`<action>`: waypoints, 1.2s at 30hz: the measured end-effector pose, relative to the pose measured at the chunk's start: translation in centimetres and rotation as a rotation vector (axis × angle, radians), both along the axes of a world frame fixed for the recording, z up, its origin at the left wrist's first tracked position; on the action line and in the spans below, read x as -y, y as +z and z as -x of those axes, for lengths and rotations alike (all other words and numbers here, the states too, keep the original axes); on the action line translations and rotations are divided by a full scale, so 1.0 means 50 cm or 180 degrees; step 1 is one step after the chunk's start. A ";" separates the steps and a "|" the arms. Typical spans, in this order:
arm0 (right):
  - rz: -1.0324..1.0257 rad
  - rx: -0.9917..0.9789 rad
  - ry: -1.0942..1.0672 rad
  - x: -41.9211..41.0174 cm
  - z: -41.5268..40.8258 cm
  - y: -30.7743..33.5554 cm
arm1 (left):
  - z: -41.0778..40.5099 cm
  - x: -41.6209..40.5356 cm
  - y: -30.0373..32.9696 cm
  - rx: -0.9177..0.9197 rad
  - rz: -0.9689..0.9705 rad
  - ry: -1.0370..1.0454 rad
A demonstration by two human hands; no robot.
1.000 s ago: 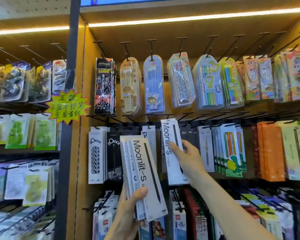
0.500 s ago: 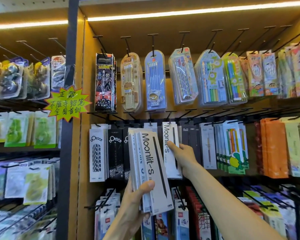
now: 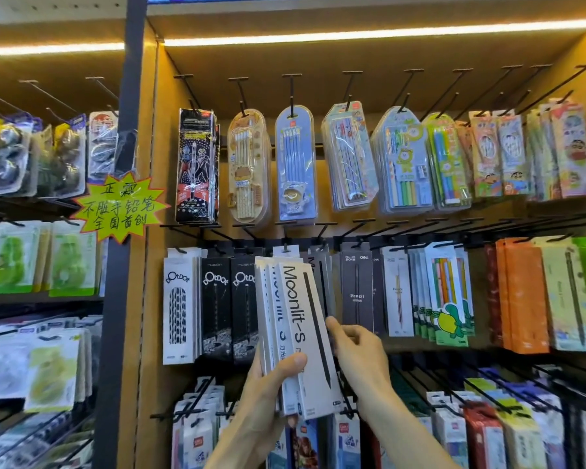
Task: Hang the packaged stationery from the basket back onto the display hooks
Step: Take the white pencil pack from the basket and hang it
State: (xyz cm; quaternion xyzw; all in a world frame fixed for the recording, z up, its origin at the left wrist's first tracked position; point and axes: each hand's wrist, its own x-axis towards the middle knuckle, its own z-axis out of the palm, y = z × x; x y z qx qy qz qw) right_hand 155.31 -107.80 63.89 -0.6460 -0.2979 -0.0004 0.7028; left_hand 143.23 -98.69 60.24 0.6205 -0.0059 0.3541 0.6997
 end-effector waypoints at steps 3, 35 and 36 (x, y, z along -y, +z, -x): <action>-0.0413 -0.0064 0.0500 0.027 0.033 0.008 | -0.010 0.009 0.006 0.0007 0.0044 -0.0004; -0.0532 0.0129 -0.0384 -0.052 -0.037 0.085 | 0.060 -0.005 -0.004 -0.0207 0.0135 0.0360; -0.0391 0.0131 -0.0457 -0.062 -0.042 0.090 | 0.059 -0.002 -0.002 -0.0185 0.0139 0.0362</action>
